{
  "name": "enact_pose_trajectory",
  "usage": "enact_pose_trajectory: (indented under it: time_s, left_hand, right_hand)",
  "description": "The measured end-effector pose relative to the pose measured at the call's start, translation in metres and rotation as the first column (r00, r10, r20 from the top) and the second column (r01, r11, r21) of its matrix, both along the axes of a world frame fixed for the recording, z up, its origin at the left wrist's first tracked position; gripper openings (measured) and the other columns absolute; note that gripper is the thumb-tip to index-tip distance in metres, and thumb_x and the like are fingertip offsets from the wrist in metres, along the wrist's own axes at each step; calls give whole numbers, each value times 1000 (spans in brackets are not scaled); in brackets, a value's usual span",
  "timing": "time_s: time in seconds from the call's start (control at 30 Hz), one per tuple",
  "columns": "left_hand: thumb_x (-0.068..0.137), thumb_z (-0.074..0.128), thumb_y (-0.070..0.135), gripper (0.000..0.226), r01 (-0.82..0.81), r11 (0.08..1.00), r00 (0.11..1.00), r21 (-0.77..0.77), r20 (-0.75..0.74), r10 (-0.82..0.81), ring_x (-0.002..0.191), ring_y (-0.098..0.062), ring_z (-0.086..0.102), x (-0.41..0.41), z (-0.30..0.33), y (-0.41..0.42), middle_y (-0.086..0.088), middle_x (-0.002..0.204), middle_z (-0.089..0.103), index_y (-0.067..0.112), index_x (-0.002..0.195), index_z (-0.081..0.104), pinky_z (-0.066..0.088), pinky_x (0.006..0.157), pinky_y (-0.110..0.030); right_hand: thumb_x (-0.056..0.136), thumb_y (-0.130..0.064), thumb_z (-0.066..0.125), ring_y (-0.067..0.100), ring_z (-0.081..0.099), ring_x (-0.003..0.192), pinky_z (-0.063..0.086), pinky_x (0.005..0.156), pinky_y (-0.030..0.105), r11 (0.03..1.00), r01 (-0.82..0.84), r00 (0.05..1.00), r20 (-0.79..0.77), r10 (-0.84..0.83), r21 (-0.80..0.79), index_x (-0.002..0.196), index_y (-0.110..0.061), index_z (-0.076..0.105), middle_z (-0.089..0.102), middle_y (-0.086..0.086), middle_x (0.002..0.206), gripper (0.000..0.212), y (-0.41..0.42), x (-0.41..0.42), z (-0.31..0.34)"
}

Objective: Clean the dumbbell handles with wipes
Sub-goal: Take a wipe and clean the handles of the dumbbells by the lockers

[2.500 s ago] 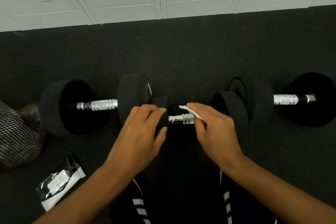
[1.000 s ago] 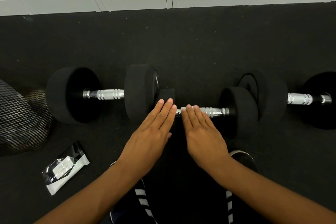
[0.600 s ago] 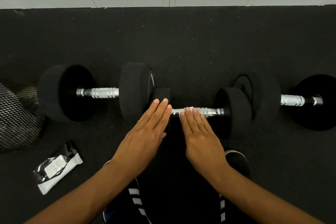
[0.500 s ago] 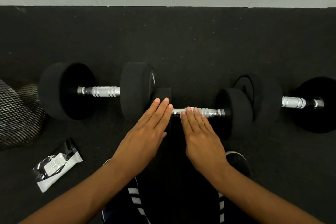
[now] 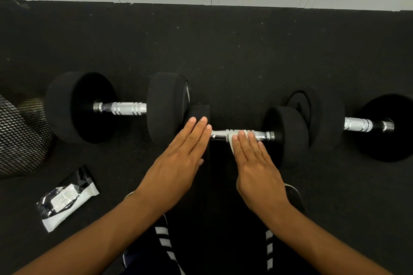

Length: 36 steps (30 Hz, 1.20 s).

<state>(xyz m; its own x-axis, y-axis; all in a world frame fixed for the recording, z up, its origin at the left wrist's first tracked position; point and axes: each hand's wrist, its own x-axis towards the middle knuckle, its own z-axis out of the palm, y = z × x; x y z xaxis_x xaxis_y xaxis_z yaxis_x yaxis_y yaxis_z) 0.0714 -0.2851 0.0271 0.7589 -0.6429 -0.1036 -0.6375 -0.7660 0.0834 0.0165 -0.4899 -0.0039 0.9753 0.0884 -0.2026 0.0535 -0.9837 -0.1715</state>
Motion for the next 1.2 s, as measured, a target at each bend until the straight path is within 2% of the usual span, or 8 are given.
enact_pose_trajectory:
  time_s: [0.2, 0.4, 0.6, 0.73, 0.83, 0.97, 1.13, 1.2]
  left_hand:
    - [100, 55, 24, 75, -12, 1000, 1000, -4, -27, 12, 156, -27, 2, 2, 2, -2, -14, 169, 5, 5, 159, 12, 24, 124, -44]
    - [99, 54, 27, 76, -18, 1000, 999, -9, -51, 18, 156, -28, 4, -1, 15, -6, -15, 168, 8, 5, 159, 14, 25, 124, -45]
    - [87, 65, 24, 63, 95, 992, 995, -85, -3, -96, 138, -33, 48, -7, 24, -55, -21, 145, 54, -1, 143, 48, 27, 118, -40]
    - [101, 42, 25, 70, 136, 972, 991, 190, -24, -134, 153, -40, 15, 4, 15, -74, -28, 163, 17, -4, 157, 11, 1, 124, -48]
    - [106, 27, 26, 66, 202, 947, 979, 248, -38, -199, 155, -37, 1, 8, 7, -79, -25, 166, -2, 0, 157, -5, -1, 124, -47]
    - [109, 20, 26, 60, 155, 971, 986, 180, -94, -140, 155, -36, 9, 13, -2, -88, -24, 166, 2, 2, 158, -3, 11, 125, -45]
    - [108, 17, 24, 60, 151, 967, 985, 203, -111, -131, 155, -35, 5, 17, -5, -96, -23, 167, -3, 1, 157, -8, 9, 126, -45]
    - [107, 27, 17, 59, 118, 981, 990, 151, -96, -104, 153, -38, 18, 15, -9, -97, -27, 165, 11, -3, 158, 3, 18, 124, -46]
  right_hand:
    - [99, -9, 33, 27, 7, 158, 3, 126, 36, 996, 29, 997, -80, -22, 86, 161, -8, 16, 15, 12, 169, 65, 1, 33, 12]
    - [99, -10, 39, 26, 2, 158, 4, 128, 38, 993, 18, 995, -100, -6, 120, 161, -9, 12, 13, 11, 170, 68, -2, 45, 14]
    - [96, -16, 58, 20, 0, 158, 10, 129, 41, 908, 73, 989, -149, -11, 412, 162, -19, -7, 3, 1, 172, 93, -15, 32, 10]
    - [97, -3, 54, 13, 30, 150, 30, 116, 20, 762, 279, 958, -229, -175, 585, 160, -28, -14, 22, -2, 168, 96, -20, 30, 26]
    - [100, -2, 50, 0, 45, 137, 41, 109, 15, 717, 324, 946, -224, -235, 617, 162, -28, 7, 39, -8, 160, 80, -22, 26, 44]
    - [97, -13, 54, 16, 55, 132, 41, 116, 42, 931, 77, 905, 366, -216, 358, 132, -14, 65, 66, 3, 135, 37, -38, 25, 53]
    - [94, -10, 54, 24, 63, 118, 47, 105, 46, 948, 147, 861, 435, -264, 283, 118, -10, 72, 72, 8, 121, 30, -82, 47, 35]
    - [94, -11, 50, 24, 63, 117, 45, 107, 45, 953, 133, 866, 435, -245, 271, 119, -8, 71, 71, 9, 121, 33, -86, 49, 24]
